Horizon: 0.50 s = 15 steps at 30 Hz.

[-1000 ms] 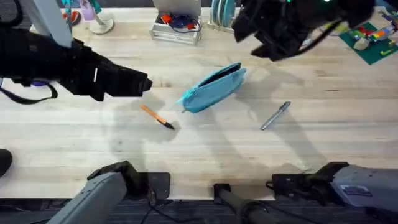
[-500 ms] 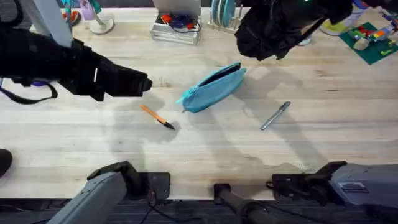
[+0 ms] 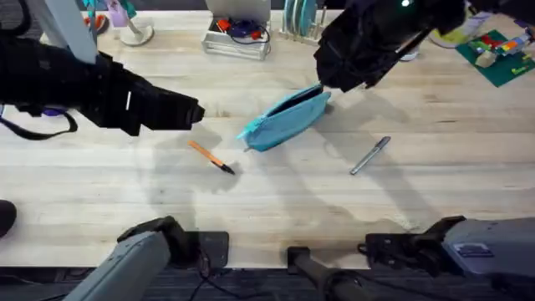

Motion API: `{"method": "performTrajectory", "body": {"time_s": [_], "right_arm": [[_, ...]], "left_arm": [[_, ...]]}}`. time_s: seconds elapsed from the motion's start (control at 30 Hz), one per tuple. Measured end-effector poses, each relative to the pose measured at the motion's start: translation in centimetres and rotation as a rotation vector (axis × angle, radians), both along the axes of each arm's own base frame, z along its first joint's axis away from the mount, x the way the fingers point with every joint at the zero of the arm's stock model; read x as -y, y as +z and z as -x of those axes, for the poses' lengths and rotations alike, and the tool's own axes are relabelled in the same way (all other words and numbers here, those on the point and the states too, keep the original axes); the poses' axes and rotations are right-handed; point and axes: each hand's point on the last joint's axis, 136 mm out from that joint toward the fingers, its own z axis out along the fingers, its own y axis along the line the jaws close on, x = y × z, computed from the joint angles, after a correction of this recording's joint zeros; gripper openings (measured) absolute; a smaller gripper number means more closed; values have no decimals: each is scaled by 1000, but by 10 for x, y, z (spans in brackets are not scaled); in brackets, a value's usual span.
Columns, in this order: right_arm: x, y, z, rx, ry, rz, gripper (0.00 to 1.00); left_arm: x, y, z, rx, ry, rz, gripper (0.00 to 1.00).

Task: Unzip the bag, pick up the pens from the table one at a time and place them inside, then zip the bag closed.

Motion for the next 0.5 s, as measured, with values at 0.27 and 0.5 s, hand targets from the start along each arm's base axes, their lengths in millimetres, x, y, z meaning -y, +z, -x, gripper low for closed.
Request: {"method": "performTrajectory", "body": {"time_s": [0.27, 0.5], "right_arm": [[-2, -20, -4, -50, -9, 28, 33], [-4, -38, -7, -92, -13, 52, 33]], "left_arm": [[0, 0, 0, 0, 0, 0, 995], [0, 0, 0, 0, 0, 0, 995]]}}
